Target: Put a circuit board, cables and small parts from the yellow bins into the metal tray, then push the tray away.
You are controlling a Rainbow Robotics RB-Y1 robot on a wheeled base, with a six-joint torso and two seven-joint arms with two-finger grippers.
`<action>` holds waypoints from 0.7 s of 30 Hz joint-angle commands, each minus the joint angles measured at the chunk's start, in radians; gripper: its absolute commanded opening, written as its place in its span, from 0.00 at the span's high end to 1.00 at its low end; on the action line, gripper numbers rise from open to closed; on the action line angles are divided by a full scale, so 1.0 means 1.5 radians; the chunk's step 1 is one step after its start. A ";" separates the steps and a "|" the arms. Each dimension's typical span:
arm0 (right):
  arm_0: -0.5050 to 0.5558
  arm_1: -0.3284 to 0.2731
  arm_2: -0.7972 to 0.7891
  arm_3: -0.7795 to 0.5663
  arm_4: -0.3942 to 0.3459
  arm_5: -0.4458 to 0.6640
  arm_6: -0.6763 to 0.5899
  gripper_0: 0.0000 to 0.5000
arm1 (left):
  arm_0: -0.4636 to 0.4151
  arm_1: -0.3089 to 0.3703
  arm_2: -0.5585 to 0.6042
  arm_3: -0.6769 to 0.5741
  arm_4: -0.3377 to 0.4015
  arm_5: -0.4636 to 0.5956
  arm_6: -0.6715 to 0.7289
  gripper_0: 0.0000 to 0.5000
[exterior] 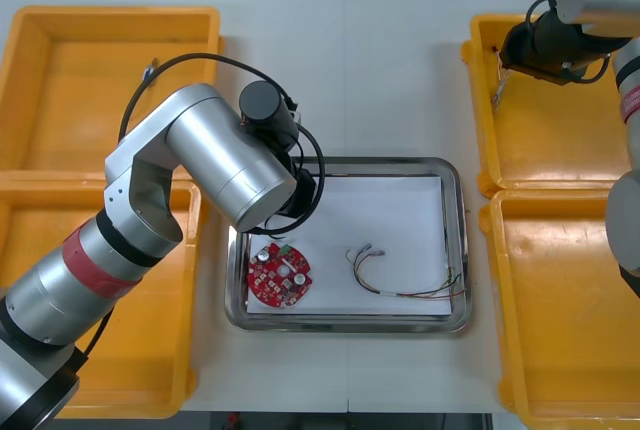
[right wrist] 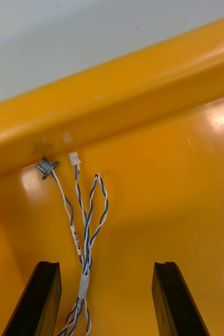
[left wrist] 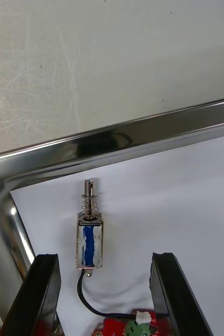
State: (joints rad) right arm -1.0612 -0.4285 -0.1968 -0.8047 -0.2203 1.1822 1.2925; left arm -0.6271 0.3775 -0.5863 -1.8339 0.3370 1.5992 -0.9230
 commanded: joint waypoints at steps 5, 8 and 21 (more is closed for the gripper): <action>-0.016 0.013 -0.007 0.023 0.010 -0.019 -0.039 0.00 | -0.005 0.035 -0.008 -0.052 0.013 0.012 0.055 0.00; -0.016 0.018 -0.005 0.033 0.010 -0.031 -0.040 0.00 | -0.019 0.041 0.005 -0.052 0.030 0.025 0.055 0.00; -0.015 0.028 -0.005 0.044 0.007 -0.039 -0.059 0.00 | -0.101 0.069 0.121 -0.048 0.123 0.118 0.022 0.00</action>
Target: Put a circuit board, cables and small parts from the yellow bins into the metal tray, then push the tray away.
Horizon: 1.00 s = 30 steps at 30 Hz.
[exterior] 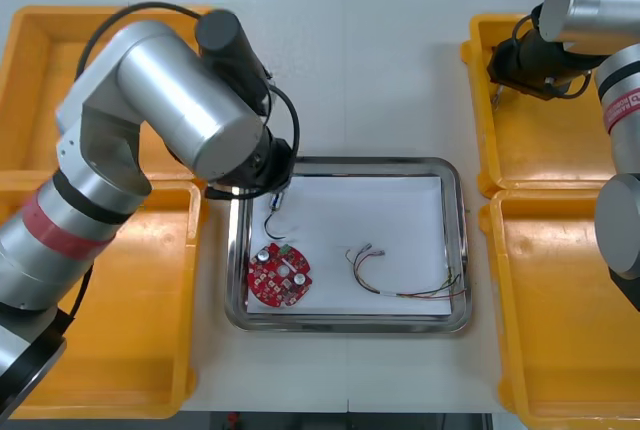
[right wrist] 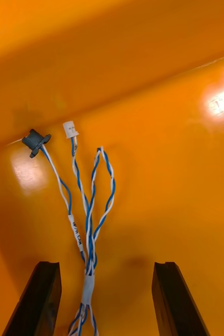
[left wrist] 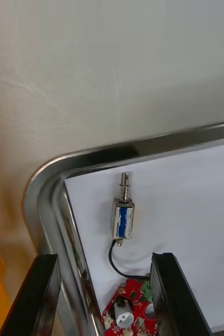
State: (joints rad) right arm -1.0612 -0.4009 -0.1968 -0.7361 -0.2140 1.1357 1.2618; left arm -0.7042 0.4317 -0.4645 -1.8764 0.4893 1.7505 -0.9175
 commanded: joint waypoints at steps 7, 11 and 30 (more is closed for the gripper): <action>-0.012 0.010 -0.005 0.002 0.006 -0.008 -0.037 0.00 | -0.087 0.063 0.080 0.018 0.050 0.019 -0.030 0.00; -0.008 0.010 -0.002 0.001 0.006 -0.008 -0.034 0.00 | -0.119 0.074 0.106 0.073 0.062 0.018 -0.071 0.00; 0.014 0.010 0.020 0.002 0.007 -0.028 -0.024 0.00 | -0.229 0.080 0.189 0.352 0.026 -0.082 -0.261 0.00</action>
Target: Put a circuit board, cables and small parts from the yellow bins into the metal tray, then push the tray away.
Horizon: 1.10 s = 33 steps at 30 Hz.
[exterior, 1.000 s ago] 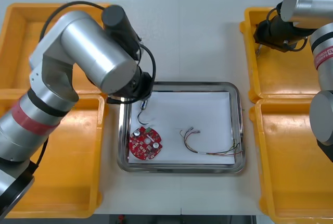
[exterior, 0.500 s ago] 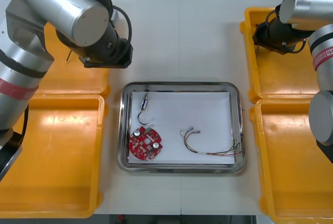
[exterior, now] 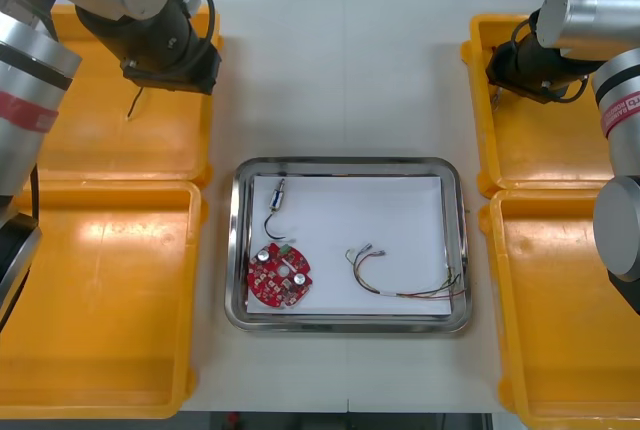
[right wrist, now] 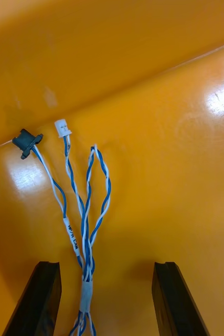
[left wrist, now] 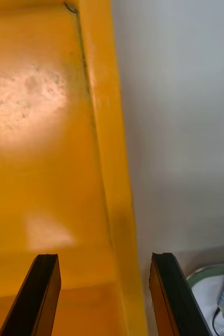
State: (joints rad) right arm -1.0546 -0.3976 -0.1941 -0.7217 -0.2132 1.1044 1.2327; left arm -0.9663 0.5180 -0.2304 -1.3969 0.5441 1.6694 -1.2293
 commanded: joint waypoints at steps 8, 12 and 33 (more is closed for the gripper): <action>0.019 0.007 0.021 -0.008 0.006 -0.009 0.000 0.00 | -0.090 0.031 0.060 0.109 -0.020 -0.048 -0.113 0.00; 0.019 0.007 0.022 -0.008 0.004 -0.009 0.001 0.00 | -0.106 0.032 0.068 0.161 -0.025 -0.082 -0.131 0.00; -0.001 -0.018 0.006 -0.010 -0.004 0.039 0.023 0.00 | -0.165 0.031 0.069 0.401 -0.036 -0.274 -0.214 0.00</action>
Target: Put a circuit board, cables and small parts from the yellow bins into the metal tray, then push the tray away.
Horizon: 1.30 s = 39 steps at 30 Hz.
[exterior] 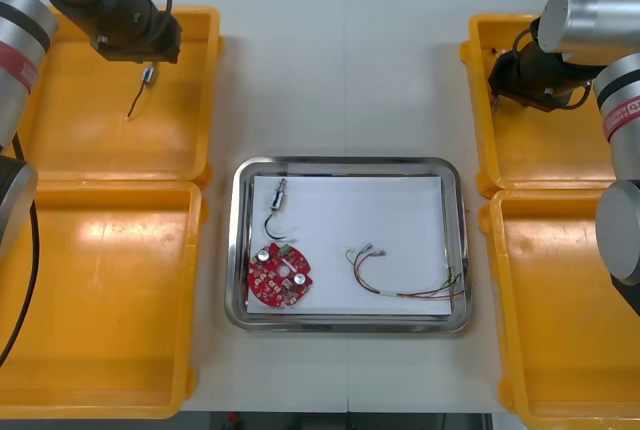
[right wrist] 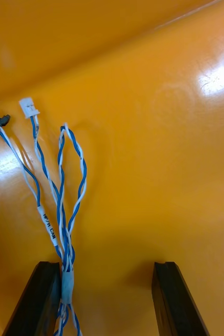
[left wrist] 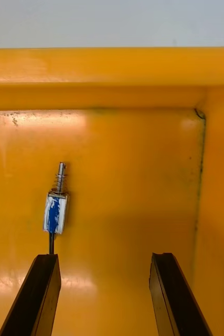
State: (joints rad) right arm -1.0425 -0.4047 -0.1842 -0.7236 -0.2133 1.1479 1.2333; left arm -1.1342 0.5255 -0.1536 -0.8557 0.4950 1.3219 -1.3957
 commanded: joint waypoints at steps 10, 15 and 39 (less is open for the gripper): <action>-0.009 -0.013 -0.001 -0.008 -0.006 0.008 0.028 0.29 | -0.058 0.021 0.018 0.104 -0.002 -0.118 -0.141 0.00; -0.009 -0.013 -0.001 -0.008 -0.008 0.007 0.026 1.00 | -0.058 0.015 0.016 0.125 -0.001 -0.145 -0.155 0.00; -0.009 -0.049 -0.028 -0.186 -0.011 0.231 0.061 1.00 | -0.021 0.002 -0.022 0.149 0.022 -0.208 -0.185 0.00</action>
State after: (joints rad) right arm -1.0421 -0.4268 -0.1877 -0.9183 -0.2190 1.4455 1.2574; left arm -1.1554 0.5250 -0.1568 -0.6187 0.5156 1.0345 -1.5749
